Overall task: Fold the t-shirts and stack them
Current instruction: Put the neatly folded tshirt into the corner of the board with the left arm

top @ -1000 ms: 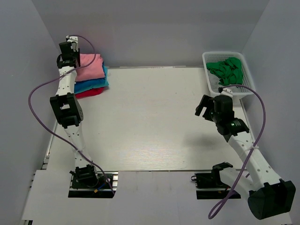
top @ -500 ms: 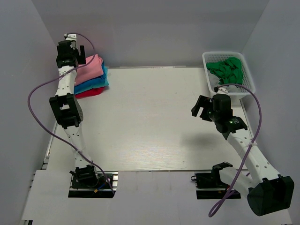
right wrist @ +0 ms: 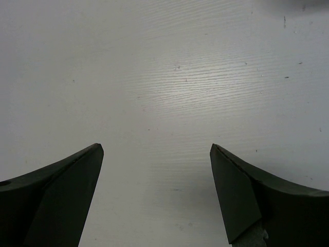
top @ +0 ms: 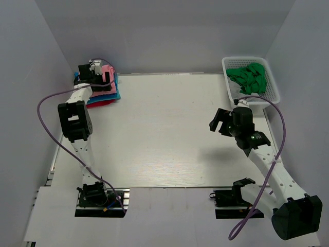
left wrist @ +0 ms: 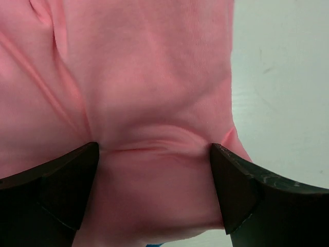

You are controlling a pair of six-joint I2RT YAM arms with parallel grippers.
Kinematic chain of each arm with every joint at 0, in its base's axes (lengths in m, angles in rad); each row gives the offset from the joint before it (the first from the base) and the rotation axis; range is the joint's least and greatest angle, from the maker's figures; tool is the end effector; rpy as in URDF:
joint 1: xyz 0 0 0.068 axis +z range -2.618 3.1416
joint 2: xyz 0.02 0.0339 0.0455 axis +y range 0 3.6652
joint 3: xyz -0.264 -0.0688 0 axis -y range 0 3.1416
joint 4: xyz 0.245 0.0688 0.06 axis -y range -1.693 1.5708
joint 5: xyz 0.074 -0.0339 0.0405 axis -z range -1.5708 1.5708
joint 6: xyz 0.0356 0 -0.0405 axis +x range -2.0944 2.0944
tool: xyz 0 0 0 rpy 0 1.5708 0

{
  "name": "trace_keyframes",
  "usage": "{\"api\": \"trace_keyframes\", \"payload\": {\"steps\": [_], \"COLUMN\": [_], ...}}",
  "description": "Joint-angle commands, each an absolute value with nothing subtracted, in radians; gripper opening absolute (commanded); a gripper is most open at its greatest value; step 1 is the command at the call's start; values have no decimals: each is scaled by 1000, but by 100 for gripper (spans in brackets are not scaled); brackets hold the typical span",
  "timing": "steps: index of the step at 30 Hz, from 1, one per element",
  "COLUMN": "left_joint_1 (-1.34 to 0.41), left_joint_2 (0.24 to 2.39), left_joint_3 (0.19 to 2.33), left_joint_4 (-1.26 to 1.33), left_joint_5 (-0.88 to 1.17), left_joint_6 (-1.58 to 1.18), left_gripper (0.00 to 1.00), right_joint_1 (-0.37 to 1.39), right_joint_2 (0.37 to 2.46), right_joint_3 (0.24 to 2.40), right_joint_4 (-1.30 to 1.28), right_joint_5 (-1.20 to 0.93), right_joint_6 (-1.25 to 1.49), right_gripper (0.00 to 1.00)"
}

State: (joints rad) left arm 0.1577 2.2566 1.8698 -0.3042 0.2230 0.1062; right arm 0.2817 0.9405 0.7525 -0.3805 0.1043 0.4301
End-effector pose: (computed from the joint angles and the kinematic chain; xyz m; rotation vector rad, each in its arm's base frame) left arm 0.5153 0.0740 0.2117 0.0603 2.2430 -0.1099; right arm 0.2013 0.0544 0.2810 0.2207 2.1400 0.3052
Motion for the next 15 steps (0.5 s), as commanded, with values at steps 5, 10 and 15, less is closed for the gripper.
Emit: {"api": "trace_keyframes", "payload": {"steps": [5, 10, 15], "left_joint_1": [158, 158, 158], "left_joint_2": [2235, 2238, 2171], "left_joint_3": [1832, 1812, 1911], "left_joint_4": [-362, -328, -337], "left_joint_5": [222, 210, 196], "left_joint_6": [169, 149, 91], "left_gripper": [100, 100, 100], "right_joint_1": [279, 278, 278], "right_joint_2": [937, 919, 899], "right_joint_3": [732, 713, 723], "right_joint_4": [-339, -339, -342], "right_joint_5": [112, 112, 110], "right_joint_6": [410, 419, 419], "right_gripper": [90, 90, 90]}}
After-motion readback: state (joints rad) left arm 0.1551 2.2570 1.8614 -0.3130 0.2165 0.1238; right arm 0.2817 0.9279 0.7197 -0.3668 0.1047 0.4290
